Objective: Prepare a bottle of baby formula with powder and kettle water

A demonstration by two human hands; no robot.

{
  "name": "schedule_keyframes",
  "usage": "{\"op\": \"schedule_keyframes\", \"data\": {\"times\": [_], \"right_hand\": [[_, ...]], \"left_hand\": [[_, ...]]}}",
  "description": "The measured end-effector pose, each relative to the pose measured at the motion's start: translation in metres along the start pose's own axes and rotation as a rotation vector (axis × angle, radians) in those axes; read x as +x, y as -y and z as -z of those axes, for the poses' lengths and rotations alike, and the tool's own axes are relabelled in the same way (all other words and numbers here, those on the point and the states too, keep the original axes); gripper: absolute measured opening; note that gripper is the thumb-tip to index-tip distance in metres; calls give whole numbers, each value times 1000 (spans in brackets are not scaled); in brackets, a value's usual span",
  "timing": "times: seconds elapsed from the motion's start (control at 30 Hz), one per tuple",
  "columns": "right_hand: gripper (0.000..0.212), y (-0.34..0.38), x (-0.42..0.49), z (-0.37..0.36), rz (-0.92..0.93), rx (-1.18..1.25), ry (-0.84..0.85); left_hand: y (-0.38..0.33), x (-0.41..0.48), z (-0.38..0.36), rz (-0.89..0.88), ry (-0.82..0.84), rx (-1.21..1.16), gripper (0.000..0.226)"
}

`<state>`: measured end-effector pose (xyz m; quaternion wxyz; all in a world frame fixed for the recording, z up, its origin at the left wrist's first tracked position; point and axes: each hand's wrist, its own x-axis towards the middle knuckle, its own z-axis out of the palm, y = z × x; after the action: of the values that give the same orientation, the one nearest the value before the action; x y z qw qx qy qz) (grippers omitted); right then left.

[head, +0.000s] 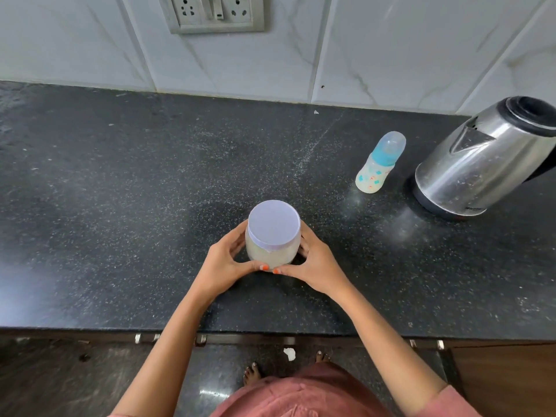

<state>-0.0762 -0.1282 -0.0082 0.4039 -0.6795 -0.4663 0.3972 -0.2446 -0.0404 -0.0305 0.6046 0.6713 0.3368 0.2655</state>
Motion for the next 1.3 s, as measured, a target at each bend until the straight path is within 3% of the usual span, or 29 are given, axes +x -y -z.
{"op": "schedule_keyframes", "data": {"times": [0.77, 1.1, 1.3], "right_hand": [[85, 14, 135, 94, -58, -29, -29], [85, 3, 156, 97, -38, -67, 0], [79, 3, 145, 92, -7, -78, -58]], "left_hand": [[-28, 154, -42, -34, -190, -43, 77], [-24, 166, -44, 14, -224, -68, 78], [-23, 160, -49, -19, -229, 56, 78]]}}
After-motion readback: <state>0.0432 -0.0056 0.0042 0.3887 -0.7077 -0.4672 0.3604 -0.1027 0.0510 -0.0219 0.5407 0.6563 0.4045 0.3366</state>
